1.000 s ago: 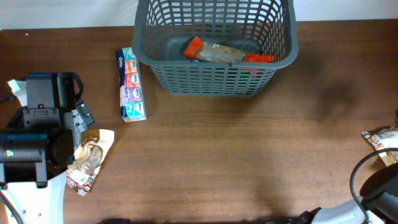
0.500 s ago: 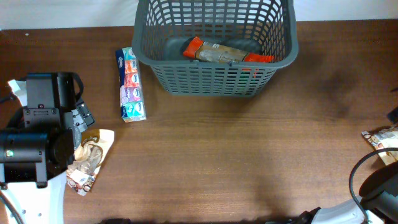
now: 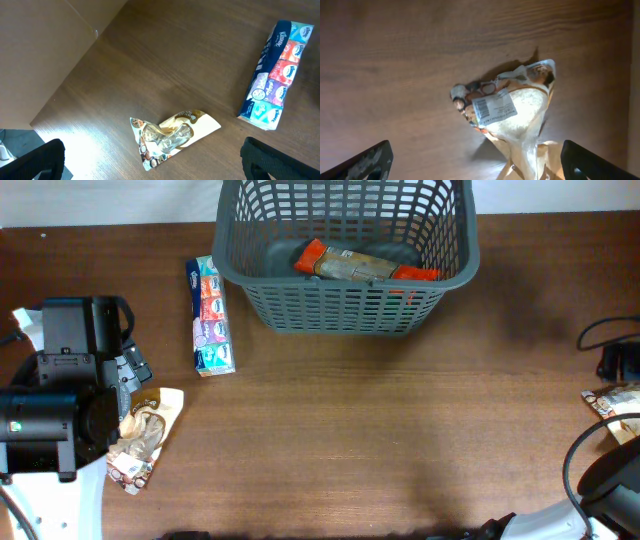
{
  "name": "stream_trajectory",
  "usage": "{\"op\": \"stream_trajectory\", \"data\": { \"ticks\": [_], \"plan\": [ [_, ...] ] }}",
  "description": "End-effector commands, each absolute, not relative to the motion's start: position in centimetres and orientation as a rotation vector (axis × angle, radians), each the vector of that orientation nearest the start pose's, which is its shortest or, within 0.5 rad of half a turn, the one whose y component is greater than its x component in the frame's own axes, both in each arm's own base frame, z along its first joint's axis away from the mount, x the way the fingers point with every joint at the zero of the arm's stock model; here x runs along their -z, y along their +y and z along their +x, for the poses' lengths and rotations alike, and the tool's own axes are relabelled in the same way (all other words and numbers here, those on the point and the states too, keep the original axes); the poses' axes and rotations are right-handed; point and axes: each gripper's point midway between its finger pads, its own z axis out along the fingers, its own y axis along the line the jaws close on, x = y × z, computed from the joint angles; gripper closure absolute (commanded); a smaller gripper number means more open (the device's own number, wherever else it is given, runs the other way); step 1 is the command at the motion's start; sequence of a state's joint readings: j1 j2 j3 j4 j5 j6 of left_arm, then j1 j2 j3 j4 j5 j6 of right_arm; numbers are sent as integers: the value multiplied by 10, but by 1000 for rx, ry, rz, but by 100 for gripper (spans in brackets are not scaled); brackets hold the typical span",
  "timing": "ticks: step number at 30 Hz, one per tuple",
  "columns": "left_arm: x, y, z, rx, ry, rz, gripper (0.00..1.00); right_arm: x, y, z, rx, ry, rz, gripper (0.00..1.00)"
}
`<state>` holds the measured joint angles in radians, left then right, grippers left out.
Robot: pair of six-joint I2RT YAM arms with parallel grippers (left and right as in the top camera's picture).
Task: Pack container
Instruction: 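Grasp the beige wrapper with the right gripper and lift it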
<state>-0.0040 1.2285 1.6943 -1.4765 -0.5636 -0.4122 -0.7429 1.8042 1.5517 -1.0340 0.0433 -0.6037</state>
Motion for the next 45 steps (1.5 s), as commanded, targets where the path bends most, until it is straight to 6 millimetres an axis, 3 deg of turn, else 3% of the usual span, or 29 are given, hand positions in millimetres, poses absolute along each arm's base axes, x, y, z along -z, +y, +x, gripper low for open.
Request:
{"op": "stream_trajectory", "data": {
  "ticks": [1, 9, 15, 22, 27, 33, 35, 38, 45],
  "plan": [
    [-344, 92, 239, -535, 2327, -701, 0, -128, -288, 278, 379, 2977, 110, 1],
    [-344, 92, 239, -535, 2327, -701, 0, -123, -291, 271, 358, 2993, 133, 1],
    [-344, 92, 239, -535, 2327, -701, 1, -108, -306, 240, 288, 3053, 265, 1],
    [-344, 92, 239, -535, 2327, -701, 0, -108, -327, 221, 332, 3039, 368, 1],
    [-344, 92, 239, -535, 2327, -701, 0, -100, -319, 223, 181, 2975, 397, 1],
    [-344, 92, 239, -535, 2327, -701, 0, -64, -306, 203, 152, 3046, 419, 1],
    [-344, 92, 239, -535, 2327, -701, 0, -50, -308, 191, 215, 3094, 431, 1],
    [-344, 92, 239, -535, 2327, -701, 0, -44, -314, 179, 310, 3138, 445, 1],
    [-344, 92, 239, -535, 2327, -701, 0, -47, -335, 185, 445, 3088, 457, 1]
  ]
}}
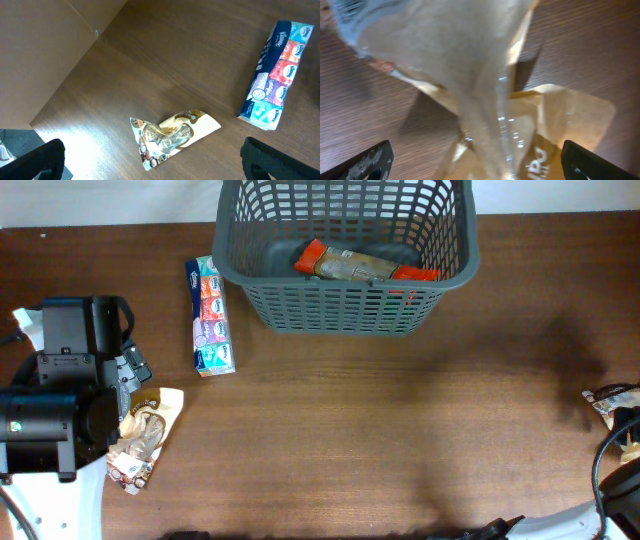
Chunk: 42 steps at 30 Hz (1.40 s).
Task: Pack container
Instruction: 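Grasp the beige wrapper with the right gripper and lift it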
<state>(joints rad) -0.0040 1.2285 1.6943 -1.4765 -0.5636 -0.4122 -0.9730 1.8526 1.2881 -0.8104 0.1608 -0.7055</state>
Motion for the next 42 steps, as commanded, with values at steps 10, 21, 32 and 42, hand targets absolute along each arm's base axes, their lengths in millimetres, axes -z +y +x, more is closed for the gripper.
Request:
{"op": "stream_trajectory", "data": {
  "ticks": [10, 21, 32, 42],
  "plan": [
    [-344, 92, 239, -535, 2327, -701, 0, -24, -331, 185, 427, 3098, 452, 1],
    [-344, 92, 239, -535, 2327, -701, 1, -10, -328, 199, 316, 3038, 448, 1],
    [-344, 92, 239, -535, 2327, -701, 0, 12, -314, 209, 155, 3019, 432, 23],
    [-344, 92, 239, -535, 2327, -701, 0, 8, -320, 217, 181, 2955, 586, 96]
  ]
}}
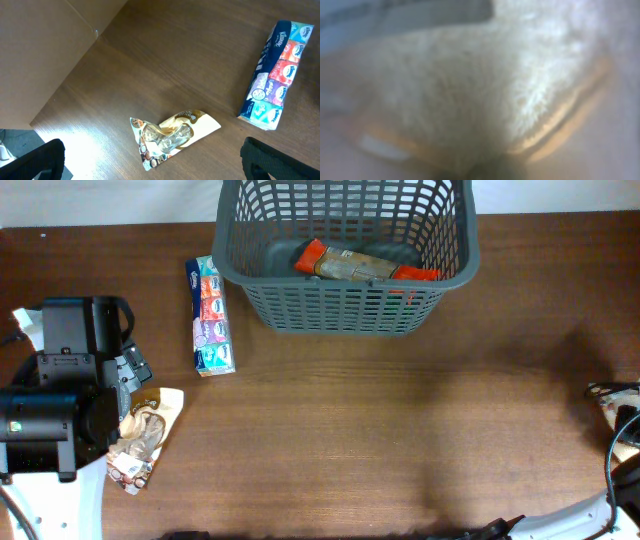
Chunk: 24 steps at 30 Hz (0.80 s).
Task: Pack container
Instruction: 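Grasp the beige wrapper with the right gripper and lift it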
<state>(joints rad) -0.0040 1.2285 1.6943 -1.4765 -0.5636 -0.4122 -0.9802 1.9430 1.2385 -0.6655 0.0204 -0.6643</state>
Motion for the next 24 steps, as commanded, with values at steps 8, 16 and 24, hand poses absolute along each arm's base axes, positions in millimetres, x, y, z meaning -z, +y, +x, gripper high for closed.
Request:
{"op": "stream_trajectory", "data": {
  "ticks": [8, 16, 24],
  "plan": [
    [-344, 92, 239, -535, 2327, -701, 0, -55, -328, 300, 133, 2692, 690, 96],
    [-344, 92, 239, -535, 2327, -701, 0, -208, -293, 426, -2, 2363, 504, 96],
    [-344, 92, 239, -535, 2327, -701, 0, -372, -183, 499, -270, 2025, 220, 96]
  ]
}}
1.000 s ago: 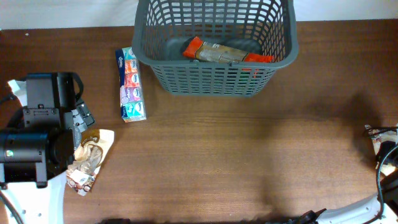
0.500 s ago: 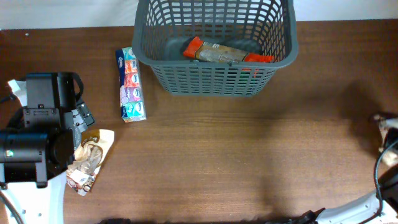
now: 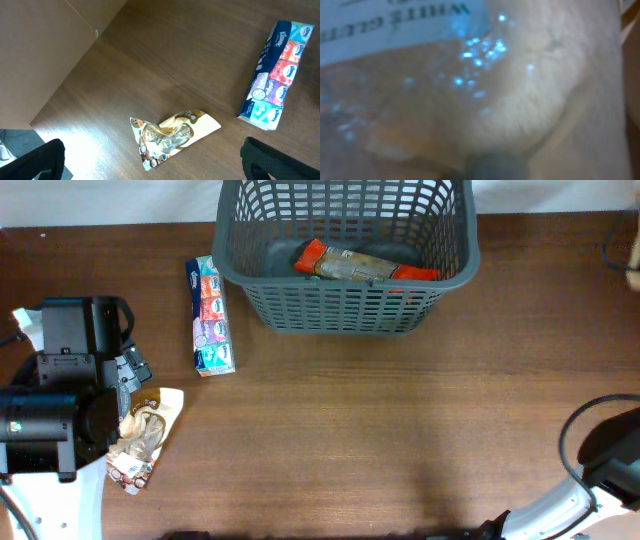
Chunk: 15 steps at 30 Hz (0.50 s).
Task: Pack container
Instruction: 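Grasp the beige wrapper with the right gripper and lift it, then carry the wrapper into the basket and release it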
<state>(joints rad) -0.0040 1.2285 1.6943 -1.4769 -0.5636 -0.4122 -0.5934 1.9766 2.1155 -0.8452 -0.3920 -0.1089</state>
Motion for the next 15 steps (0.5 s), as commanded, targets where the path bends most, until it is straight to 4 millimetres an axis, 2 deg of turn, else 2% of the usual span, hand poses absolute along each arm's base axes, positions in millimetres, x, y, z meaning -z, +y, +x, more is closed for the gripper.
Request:
{"op": "stream_trajectory", "data": {
  "ticks": [1, 3, 4, 7, 10, 11, 15],
  "plan": [
    [-344, 92, 239, -535, 2327, -701, 0, -390, -162, 504, -317, 1993, 186, 96],
    [-344, 92, 239, -535, 2327, -701, 0, -417, -121, 511, -405, 1944, 123, 96],
    [-344, 92, 239, -535, 2327, -701, 0, -434, -83, 515, -452, 1916, 51, 96],
    [-344, 92, 239, -535, 2327, -701, 0, -452, -24, 518, -509, 1883, -74, 96],
    [-344, 92, 239, -535, 2327, -701, 1, -457, 28, 518, -571, 1868, -176, 96],
    [-344, 92, 239, -535, 2327, -701, 0, -456, 57, 517, -601, 1870, -225, 96],
    [-344, 92, 239, -535, 2327, -701, 0, -444, 98, 517, -554, 1915, -254, 96]
  ]
}}
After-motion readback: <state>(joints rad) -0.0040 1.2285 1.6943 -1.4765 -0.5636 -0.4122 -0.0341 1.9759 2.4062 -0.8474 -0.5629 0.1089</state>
